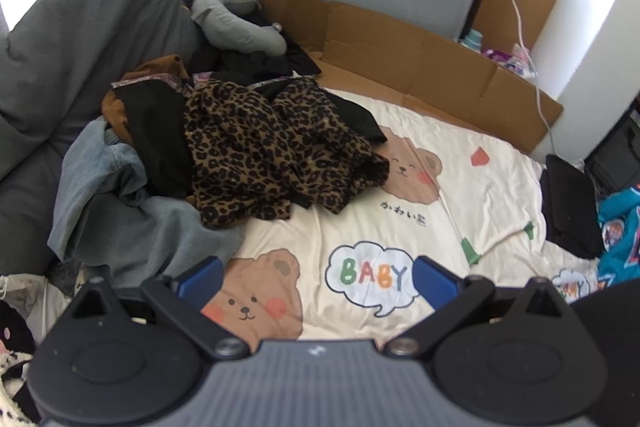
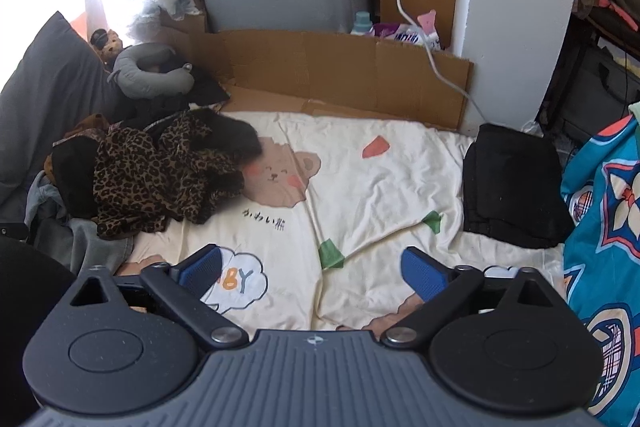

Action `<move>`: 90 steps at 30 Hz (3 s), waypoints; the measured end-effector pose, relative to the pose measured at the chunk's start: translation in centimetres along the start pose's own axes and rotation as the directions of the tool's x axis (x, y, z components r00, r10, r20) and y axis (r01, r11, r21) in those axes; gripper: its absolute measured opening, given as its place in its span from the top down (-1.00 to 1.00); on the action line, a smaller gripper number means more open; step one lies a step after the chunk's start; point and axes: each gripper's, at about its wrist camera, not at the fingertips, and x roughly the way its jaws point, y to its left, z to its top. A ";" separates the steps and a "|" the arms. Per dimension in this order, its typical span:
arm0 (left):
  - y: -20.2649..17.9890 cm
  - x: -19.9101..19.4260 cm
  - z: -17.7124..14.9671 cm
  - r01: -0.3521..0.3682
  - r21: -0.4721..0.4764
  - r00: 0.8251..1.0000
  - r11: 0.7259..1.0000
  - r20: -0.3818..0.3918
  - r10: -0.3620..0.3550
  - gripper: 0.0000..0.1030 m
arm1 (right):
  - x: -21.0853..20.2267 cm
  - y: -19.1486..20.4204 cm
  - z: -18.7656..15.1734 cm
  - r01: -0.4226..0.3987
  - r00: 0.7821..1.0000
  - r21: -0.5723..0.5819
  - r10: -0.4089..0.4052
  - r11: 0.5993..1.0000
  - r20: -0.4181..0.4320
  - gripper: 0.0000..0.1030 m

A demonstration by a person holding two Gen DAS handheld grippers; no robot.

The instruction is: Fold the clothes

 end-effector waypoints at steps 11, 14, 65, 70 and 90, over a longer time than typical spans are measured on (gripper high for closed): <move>1.2 0.2 0.5 -0.018 -0.032 1.000 0.999 0.002 0.018 -0.97 | -0.5 0.3 0.5 0.007 0.999 0.005 -0.007 1.000 0.044 -0.86; 1.2 0.4 0.6 -0.010 -0.034 1.000 0.999 0.009 0.010 -0.97 | -0.7 0.3 0.6 -0.006 0.998 0.014 0.005 1.000 0.061 -0.86; 3.0 4.2 3.2 -0.040 -0.049 0.999 0.998 -0.008 0.039 -0.98 | 5.5 -0.1 -0.9 0.059 0.998 0.114 -0.056 0.992 -0.031 -1.00; 2.7 5.0 3.9 -0.054 -0.044 0.998 0.998 -0.010 0.054 -0.98 | 6.1 -0.1 -0.5 0.058 0.998 0.114 -0.057 0.992 -0.015 -1.00; 1.5 9.4 7.0 -0.040 0.016 0.999 0.999 0.009 0.039 -0.95 | 10.8 0.1 -0.3 0.021 1.000 0.081 -0.021 0.996 -0.004 -0.97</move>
